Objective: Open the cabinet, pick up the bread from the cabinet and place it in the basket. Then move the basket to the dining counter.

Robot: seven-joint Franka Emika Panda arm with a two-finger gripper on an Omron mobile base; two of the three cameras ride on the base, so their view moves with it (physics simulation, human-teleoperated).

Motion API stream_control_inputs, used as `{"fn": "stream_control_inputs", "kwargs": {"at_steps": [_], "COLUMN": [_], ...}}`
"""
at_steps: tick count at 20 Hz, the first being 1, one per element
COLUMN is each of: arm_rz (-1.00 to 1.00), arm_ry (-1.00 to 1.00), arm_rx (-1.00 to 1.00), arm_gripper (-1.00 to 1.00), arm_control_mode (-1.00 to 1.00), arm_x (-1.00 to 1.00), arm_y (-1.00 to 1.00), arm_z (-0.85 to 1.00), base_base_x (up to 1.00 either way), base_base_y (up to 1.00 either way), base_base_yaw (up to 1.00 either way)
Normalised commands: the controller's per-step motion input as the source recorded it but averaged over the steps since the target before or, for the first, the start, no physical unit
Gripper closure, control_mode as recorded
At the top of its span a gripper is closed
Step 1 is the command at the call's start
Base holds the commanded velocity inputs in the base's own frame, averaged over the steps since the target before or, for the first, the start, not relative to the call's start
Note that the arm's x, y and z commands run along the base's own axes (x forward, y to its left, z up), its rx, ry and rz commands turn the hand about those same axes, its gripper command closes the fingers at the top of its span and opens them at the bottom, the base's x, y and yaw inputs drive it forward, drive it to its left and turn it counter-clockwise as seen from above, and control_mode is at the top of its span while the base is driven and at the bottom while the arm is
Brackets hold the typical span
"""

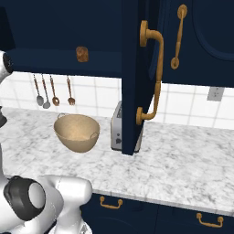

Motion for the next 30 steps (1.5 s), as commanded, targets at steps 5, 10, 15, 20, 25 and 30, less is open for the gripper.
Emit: {"fn": "stream_control_inputs", "kwargs": {"at_steps": [5, 10, 15, 20, 25, 30], "arm_rz": [0.00, -0.06, -0.05, -0.02, -0.25, -0.47], "arm_ry": [-0.01, -0.01, 0.00, -0.02, 0.00, 0.04], "arm_rx": [-0.10, -0.10, -0.07, 0.00, 0.00, -0.02], "arm_gripper": [-1.00, -1.00, -1.00, -1.00, -1.00, -1.00], "arm_control_mode": [-1.00, -1.00, -1.00, -1.00, -1.00, -1.00], "arm_x": [-0.05, -0.08, 0.00, -0.11, -0.15, -0.06], "arm_y": [1.00, 0.99, 0.70, -0.42, -1.00, -1.00], "arm_z": [0.00, -0.02, -0.05, 0.00, 0.00, 0.00], "base_base_x": [0.00, 0.00, 0.00, 0.00, 0.00, 0.00], "base_base_y": [0.00, 0.00, 0.00, 0.00, 0.00, 0.00], "base_base_yaw": [0.00, 0.00, 0.00, 0.00, 0.00, 0.00]}}
